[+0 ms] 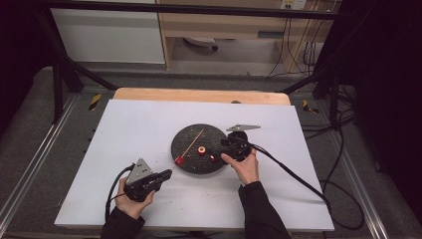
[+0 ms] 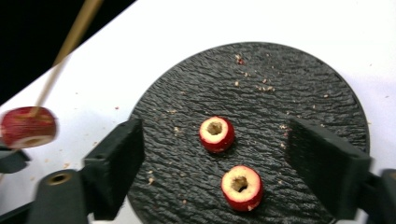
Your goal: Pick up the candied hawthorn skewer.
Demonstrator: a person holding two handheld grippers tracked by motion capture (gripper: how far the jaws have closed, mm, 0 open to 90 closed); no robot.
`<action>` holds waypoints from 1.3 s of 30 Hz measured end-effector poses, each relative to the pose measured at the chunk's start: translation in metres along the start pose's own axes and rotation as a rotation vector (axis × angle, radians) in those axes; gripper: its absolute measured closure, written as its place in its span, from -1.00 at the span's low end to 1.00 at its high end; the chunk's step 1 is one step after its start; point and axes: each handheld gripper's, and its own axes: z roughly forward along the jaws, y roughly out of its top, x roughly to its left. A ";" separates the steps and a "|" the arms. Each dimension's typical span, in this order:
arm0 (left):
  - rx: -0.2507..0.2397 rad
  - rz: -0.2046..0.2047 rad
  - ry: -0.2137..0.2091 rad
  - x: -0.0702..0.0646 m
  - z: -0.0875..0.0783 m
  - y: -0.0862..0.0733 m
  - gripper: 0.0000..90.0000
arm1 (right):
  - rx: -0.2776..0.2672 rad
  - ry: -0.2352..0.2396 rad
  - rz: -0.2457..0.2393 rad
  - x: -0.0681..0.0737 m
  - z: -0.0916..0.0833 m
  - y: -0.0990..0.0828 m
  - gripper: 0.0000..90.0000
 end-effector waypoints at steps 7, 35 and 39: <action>0.004 0.002 -0.002 -0.001 0.002 0.000 0.95 | -0.028 0.025 -0.016 0.009 -0.018 0.002 -0.84; 0.018 0.017 -0.010 -0.010 0.015 0.004 0.95 | -0.088 0.155 0.009 0.037 -0.020 -0.016 -0.87; 0.019 0.017 -0.015 -0.013 0.018 0.005 0.95 | -0.087 0.176 0.016 0.040 -0.017 -0.019 -0.83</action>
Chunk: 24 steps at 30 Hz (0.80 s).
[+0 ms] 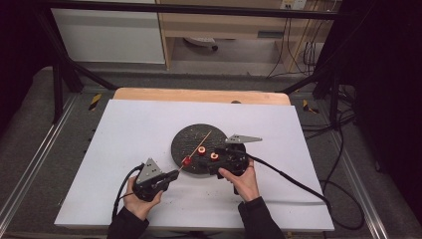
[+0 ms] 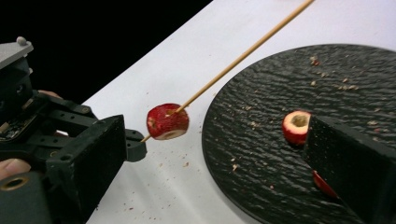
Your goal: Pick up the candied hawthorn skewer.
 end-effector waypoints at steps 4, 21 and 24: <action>0.000 0.014 -0.009 -0.006 0.004 0.003 0.95 | 0.015 0.028 0.002 0.000 0.006 -0.005 -0.74; -0.027 0.066 -0.048 -0.030 0.016 0.019 0.95 | 0.014 0.083 -0.005 0.003 0.005 -0.006 -0.03; -0.031 0.065 -0.048 -0.030 0.016 0.020 0.95 | 0.021 0.092 0.001 0.003 0.005 -0.006 0.11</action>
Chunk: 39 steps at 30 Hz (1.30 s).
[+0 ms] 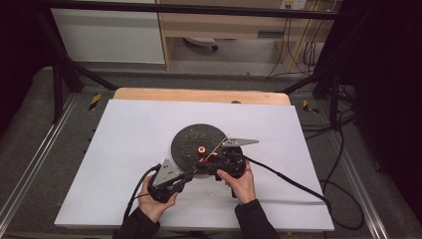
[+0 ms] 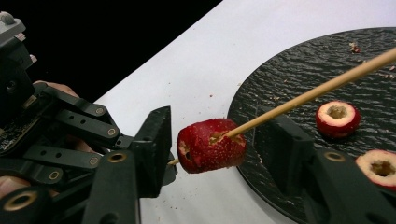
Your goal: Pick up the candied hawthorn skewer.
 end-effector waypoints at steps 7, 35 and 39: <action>-0.003 -0.003 -0.002 0.001 -0.001 -0.001 0.95 | 0.008 0.020 0.011 0.000 0.000 0.000 0.33; 0.023 0.006 0.001 0.009 -0.022 -0.021 0.95 | -0.050 -0.060 0.043 -0.020 -0.029 0.038 0.35; 0.036 0.010 0.005 0.010 -0.027 -0.027 0.95 | -0.056 -0.078 0.046 -0.024 -0.032 0.043 0.35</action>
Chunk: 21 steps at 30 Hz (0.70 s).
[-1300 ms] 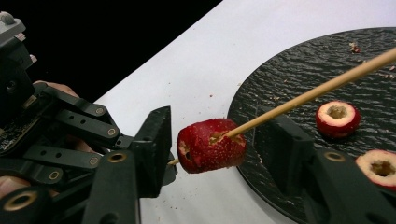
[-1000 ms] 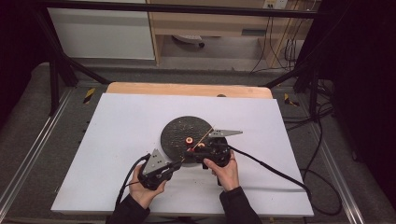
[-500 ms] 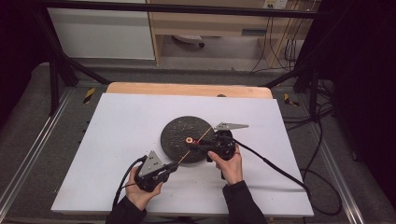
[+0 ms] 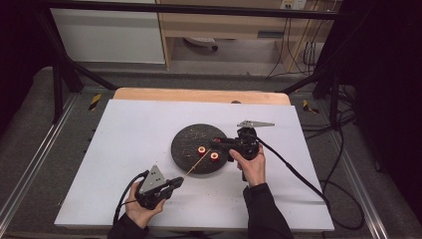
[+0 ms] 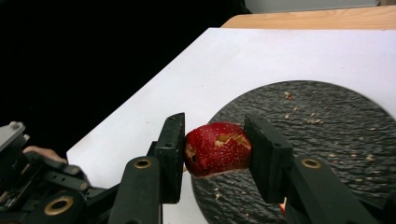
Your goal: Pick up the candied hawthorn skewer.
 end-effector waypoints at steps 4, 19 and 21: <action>0.011 -0.005 0.007 0.004 -0.007 -0.007 0.95 | -0.014 -0.015 0.010 -0.005 -0.003 0.006 0.35; -0.004 -0.065 0.065 0.026 -0.023 -0.018 0.95 | 0.011 -0.132 -0.005 -0.024 0.017 0.018 0.35; -0.005 -0.067 0.068 0.028 -0.023 -0.018 0.95 | 0.026 -0.150 -0.009 -0.026 0.025 0.016 0.35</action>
